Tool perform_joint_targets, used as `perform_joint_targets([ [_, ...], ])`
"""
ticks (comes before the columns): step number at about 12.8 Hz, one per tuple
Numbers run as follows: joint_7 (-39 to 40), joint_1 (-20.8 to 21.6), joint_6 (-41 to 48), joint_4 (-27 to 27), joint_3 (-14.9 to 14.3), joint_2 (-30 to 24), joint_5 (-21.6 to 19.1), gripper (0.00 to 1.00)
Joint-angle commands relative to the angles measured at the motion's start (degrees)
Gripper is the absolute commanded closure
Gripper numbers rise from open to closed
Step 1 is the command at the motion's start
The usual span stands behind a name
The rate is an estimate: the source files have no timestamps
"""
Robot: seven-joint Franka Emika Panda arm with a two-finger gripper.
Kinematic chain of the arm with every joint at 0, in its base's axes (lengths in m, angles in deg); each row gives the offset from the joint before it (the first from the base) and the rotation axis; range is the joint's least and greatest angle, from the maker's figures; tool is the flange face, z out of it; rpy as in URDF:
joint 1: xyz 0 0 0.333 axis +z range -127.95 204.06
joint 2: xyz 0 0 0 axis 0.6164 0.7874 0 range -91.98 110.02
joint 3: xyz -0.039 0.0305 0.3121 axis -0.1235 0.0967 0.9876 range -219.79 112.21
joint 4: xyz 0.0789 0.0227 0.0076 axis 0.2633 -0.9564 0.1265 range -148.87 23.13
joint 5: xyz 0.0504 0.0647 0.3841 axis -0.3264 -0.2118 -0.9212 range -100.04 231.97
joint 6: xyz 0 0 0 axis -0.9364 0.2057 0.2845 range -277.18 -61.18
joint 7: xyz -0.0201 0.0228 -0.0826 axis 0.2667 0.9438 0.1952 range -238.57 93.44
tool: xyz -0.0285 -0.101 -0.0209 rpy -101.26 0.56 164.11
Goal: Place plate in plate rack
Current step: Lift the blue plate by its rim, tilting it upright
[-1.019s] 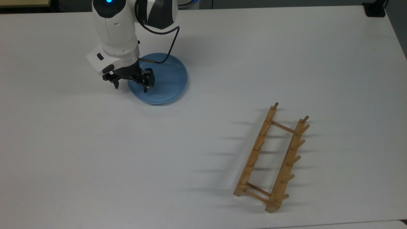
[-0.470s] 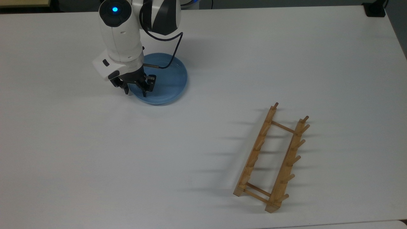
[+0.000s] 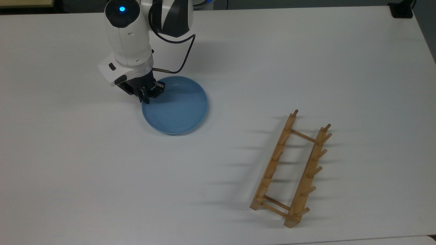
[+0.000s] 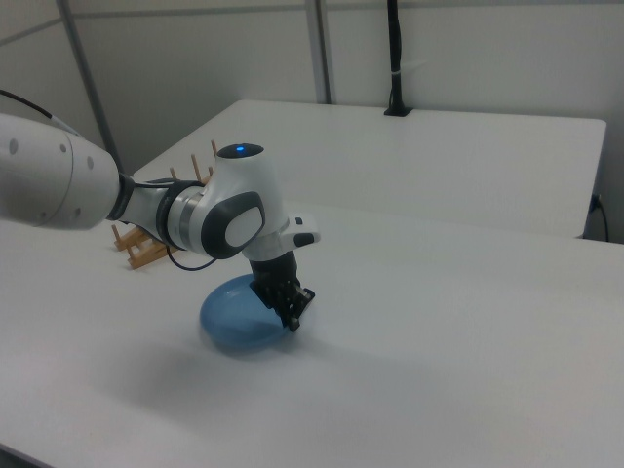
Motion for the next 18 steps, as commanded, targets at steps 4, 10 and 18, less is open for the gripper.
perform_joint_targets([
  [4,-0.8,0.0,-0.6,1.1,0.1,-1.5,0.2,1.00],
  [10,-1.3,-0.3,-0.7,2.9,2.1,-5.5,-0.6,1.00],
  [18,-7.8,-0.2,-1.6,10.7,7.0,-9.9,-3.4,1.00],
])
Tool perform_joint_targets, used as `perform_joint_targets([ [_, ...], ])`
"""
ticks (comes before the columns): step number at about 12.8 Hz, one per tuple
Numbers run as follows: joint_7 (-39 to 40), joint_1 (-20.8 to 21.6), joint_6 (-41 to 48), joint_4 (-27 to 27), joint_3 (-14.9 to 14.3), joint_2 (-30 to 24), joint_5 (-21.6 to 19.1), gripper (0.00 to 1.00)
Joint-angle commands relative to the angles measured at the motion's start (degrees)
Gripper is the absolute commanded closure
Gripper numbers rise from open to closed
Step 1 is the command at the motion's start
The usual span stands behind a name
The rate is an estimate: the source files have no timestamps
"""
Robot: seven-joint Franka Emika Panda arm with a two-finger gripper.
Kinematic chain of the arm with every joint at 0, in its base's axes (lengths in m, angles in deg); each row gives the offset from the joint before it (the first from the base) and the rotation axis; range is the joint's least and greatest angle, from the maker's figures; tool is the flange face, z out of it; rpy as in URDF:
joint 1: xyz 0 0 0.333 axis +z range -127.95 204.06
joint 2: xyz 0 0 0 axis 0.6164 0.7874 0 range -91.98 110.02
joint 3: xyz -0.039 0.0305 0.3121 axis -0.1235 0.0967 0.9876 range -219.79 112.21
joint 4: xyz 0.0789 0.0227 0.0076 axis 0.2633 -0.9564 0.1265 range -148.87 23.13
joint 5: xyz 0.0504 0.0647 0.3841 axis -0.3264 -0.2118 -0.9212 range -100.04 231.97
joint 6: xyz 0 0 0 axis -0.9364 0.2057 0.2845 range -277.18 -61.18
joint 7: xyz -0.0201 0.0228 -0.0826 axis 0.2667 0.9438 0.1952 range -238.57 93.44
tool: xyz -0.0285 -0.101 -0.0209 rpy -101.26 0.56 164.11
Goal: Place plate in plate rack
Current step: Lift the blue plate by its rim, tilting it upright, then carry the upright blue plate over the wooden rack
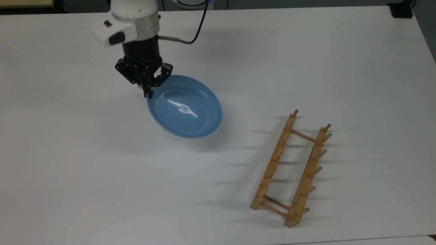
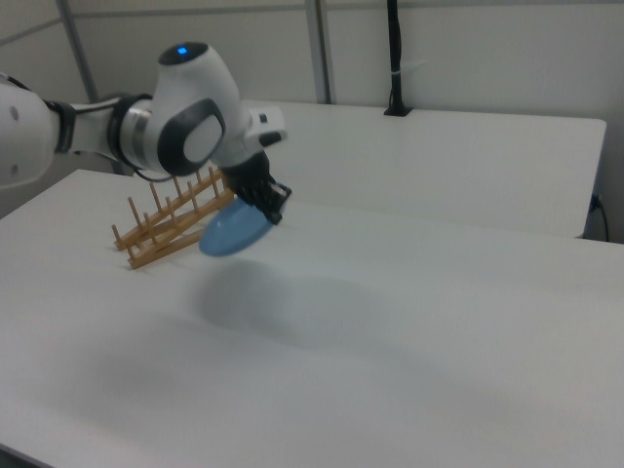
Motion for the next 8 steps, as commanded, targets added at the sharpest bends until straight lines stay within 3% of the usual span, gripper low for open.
perform_joint_targets([
  [1,-5.1,0.0,-1.7,4.0,2.9,-0.9,-0.8,1.00],
  [8,-12.4,0.7,-22.1,5.2,8.9,0.4,1.2,1.00],
])
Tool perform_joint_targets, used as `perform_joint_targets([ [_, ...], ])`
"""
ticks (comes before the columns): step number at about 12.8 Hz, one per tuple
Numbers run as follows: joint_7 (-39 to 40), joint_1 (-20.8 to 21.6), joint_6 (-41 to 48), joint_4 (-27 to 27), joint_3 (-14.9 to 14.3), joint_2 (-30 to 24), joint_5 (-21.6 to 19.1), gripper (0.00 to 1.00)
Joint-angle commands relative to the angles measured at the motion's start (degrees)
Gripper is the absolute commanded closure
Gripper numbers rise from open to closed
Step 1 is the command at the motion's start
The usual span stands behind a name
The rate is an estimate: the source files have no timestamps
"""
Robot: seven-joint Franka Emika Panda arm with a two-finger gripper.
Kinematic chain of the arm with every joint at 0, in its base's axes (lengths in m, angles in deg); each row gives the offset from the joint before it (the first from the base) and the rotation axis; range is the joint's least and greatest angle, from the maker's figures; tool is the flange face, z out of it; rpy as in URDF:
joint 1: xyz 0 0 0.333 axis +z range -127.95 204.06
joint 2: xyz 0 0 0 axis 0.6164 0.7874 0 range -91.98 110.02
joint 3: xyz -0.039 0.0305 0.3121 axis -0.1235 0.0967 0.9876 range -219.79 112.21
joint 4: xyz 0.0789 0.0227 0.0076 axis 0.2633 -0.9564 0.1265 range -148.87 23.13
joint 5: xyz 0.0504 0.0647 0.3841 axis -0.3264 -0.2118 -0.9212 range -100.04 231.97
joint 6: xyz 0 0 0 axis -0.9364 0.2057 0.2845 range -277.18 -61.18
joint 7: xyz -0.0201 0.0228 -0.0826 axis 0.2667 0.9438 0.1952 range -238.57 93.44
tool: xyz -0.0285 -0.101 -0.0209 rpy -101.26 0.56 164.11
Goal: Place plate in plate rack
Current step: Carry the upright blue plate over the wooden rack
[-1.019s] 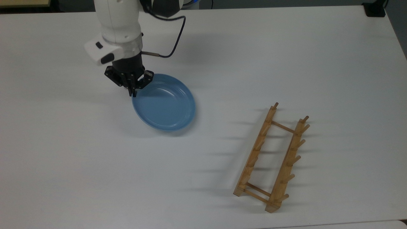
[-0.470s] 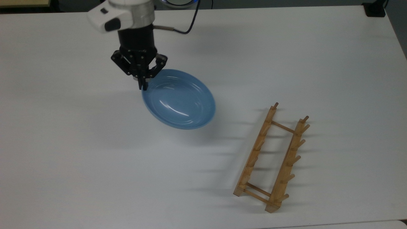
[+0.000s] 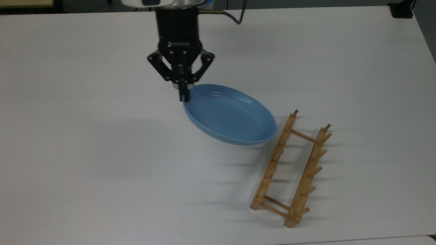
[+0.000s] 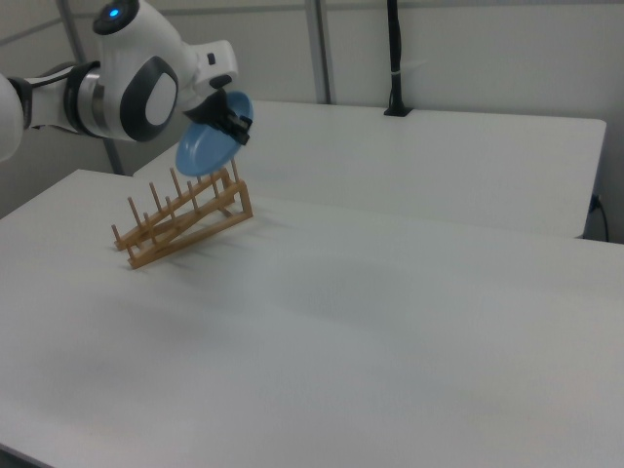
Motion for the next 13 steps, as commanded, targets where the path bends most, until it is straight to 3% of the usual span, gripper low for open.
perform_joint_targets([
  [1,-2.0,1.2,-9.9,0.1,0.8,1.4,1.8,1.00],
  [4,-2.1,3.2,-17.4,-0.2,0.8,3.7,8.0,1.00],
  [6,-3.8,3.6,-17.9,-0.1,0.8,4.9,15.2,1.00],
  [9,-17.4,4.5,-17.9,0.6,0.7,8.4,33.0,1.00],
  [11,-29.6,5.2,-17.8,4.3,0.7,10.7,46.3,1.00],
  [12,-35.0,5.3,-17.6,6.8,0.7,11.7,51.9,1.00],
  [13,-37.7,5.2,-17.5,7.9,0.7,11.9,54.2,1.00],
])
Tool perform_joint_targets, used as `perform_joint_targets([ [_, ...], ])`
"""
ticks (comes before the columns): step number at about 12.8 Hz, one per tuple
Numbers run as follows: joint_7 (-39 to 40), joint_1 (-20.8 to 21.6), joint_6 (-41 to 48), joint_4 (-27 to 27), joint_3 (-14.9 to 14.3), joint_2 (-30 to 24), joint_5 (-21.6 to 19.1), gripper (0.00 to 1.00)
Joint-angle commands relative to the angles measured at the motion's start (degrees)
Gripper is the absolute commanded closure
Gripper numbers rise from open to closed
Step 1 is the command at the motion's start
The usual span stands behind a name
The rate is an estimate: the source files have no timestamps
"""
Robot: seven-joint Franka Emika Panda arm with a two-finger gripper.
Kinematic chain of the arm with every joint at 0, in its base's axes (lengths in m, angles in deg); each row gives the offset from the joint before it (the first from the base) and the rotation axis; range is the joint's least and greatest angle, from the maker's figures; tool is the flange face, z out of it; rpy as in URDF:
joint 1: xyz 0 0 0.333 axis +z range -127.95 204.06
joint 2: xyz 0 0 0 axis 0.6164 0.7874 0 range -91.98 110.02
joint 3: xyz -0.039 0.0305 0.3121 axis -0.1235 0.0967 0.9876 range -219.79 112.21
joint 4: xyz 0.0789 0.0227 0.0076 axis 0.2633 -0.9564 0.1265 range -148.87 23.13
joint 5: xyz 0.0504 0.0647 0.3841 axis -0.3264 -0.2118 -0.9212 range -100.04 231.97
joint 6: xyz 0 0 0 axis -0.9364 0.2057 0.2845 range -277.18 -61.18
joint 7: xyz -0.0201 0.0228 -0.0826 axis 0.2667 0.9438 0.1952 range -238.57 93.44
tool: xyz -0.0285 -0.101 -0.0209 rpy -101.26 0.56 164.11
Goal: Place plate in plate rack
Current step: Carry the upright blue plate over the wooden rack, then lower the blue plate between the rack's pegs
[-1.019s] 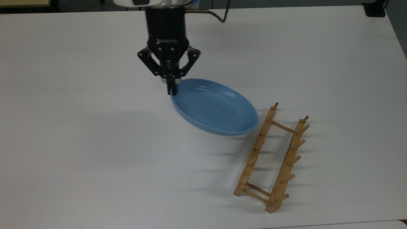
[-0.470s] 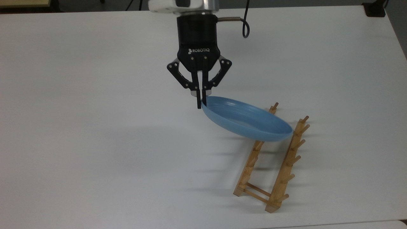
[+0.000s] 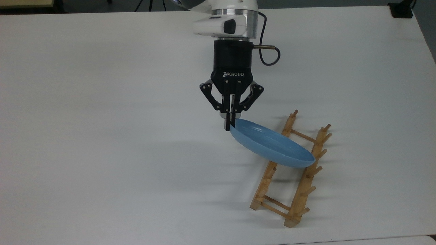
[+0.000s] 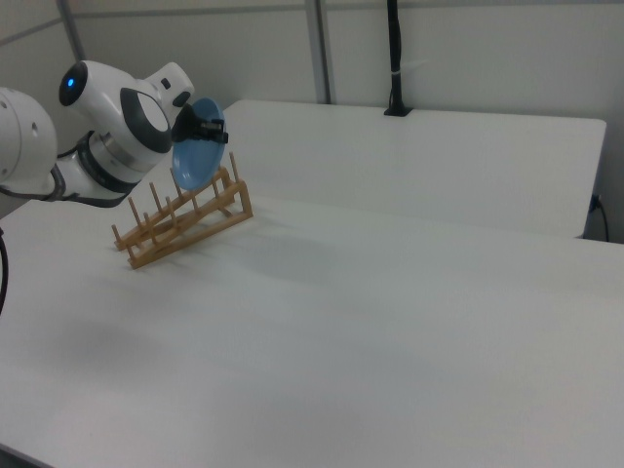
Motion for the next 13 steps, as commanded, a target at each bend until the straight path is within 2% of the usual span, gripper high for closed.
perform_joint_targets([
  [1,-10.8,0.7,-0.6,6.1,-0.4,2.2,10.0,1.00],
  [6,-11.1,1.3,-0.3,11.6,-0.6,4.6,10.6,1.00],
  [10,-11.2,3.7,0.2,13.4,-1.8,6.2,13.5,1.00],
  [13,-13.5,4.7,1.2,13.4,-1.8,6.5,19.5,1.00],
])
